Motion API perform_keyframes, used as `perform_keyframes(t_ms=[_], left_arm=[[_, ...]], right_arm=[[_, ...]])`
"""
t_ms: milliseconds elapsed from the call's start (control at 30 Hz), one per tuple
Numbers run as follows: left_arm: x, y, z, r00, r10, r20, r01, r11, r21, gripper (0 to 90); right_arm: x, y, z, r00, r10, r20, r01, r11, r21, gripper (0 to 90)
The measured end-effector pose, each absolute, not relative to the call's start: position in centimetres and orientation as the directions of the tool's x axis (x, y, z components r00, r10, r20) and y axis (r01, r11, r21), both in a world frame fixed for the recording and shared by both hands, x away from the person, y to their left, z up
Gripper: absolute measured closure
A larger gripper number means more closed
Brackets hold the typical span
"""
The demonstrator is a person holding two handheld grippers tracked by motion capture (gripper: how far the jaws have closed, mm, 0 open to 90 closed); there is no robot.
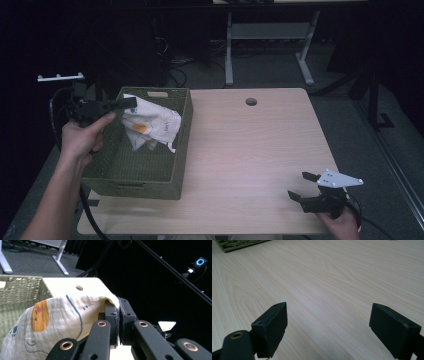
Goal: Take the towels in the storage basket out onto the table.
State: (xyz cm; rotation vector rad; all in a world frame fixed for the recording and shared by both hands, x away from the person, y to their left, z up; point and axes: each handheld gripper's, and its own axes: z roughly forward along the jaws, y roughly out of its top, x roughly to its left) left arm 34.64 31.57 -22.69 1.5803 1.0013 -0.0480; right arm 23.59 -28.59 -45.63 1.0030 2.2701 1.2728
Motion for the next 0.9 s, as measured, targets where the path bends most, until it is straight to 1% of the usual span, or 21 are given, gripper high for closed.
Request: perform_keyframes(t_ms=[300,900], left_arm=[[34.6,29.6,-21.2,0.663,0.528,-0.530,0.598,0.052,0.800,87.0],[35.4,25.3,-19.9,0.709,0.473,-0.523,0.589,0.011,0.808,87.0]], right_arm=[[23.6,-28.6,-45.6,-0.687,0.726,0.038,0.411,0.344,0.844,14.3],[23.6,-28.8,-45.7,-0.684,0.729,0.041,0.411,0.338,0.847,14.2]])
